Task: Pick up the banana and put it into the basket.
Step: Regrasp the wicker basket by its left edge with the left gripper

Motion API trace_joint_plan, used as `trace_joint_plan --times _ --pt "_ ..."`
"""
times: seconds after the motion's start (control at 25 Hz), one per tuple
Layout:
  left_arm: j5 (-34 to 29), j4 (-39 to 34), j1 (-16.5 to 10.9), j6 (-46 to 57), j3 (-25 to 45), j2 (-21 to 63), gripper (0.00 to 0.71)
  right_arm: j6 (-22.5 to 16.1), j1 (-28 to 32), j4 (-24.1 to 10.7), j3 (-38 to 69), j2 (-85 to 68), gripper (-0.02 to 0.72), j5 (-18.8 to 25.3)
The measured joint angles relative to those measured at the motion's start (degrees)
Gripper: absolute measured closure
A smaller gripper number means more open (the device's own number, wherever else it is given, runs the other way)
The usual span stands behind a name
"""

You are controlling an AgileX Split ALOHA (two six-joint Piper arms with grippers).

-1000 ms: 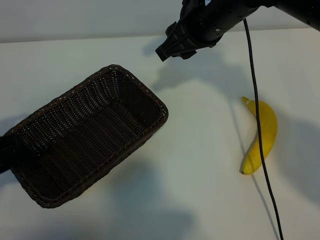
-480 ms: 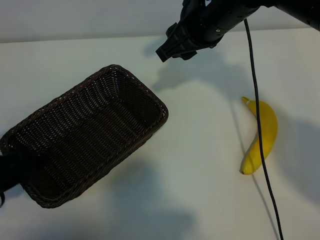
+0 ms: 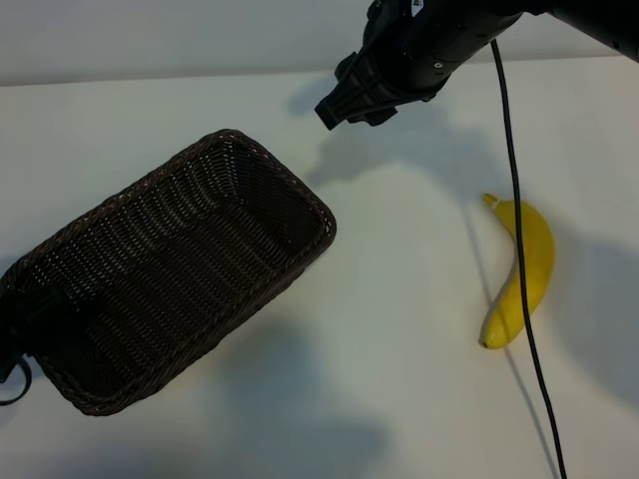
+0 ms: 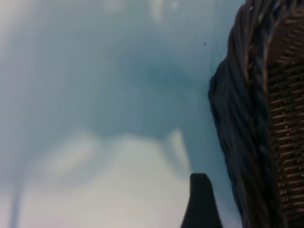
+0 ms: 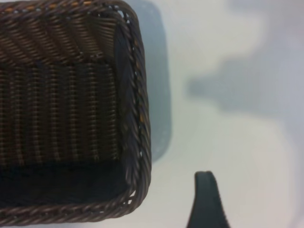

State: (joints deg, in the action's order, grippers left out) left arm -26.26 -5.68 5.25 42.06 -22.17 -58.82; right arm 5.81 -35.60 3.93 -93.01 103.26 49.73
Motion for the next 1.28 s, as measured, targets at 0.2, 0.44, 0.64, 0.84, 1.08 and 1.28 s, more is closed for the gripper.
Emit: trace_joint_plan --times 0.2,0.44,0.64,0.84,1.08,1.28 --pt "3.5 0.5 0.0 0.1 0.0 -5.3 0.168 0.0 0.0 0.0 0.0 0.0 0.198 0.1" --pt "7.8 1.2 0.0 0.1 0.0 -12.9 0.168 0.0 0.0 0.4 0.0 0.0 0.197 0.2" --pt "10.5 2.1 0.0 0.1 0.0 -17.3 0.168 0.0 0.0 0.6 0.0 0.0 0.197 0.2" --pt "12.6 2.5 0.0 0.1 0.0 -18.8 0.206 0.0 0.0 0.6 0.0 0.0 0.197 0.2" --pt "13.6 3.0 0.0 0.2 0.0 -20.6 0.332 0.0 0.0 0.8 0.0 0.7 0.197 0.5" --pt "15.2 3.0 0.0 0.1 0.0 -20.7 0.377 0.0 0.0 0.9 0.0 0.8 0.197 0.5"
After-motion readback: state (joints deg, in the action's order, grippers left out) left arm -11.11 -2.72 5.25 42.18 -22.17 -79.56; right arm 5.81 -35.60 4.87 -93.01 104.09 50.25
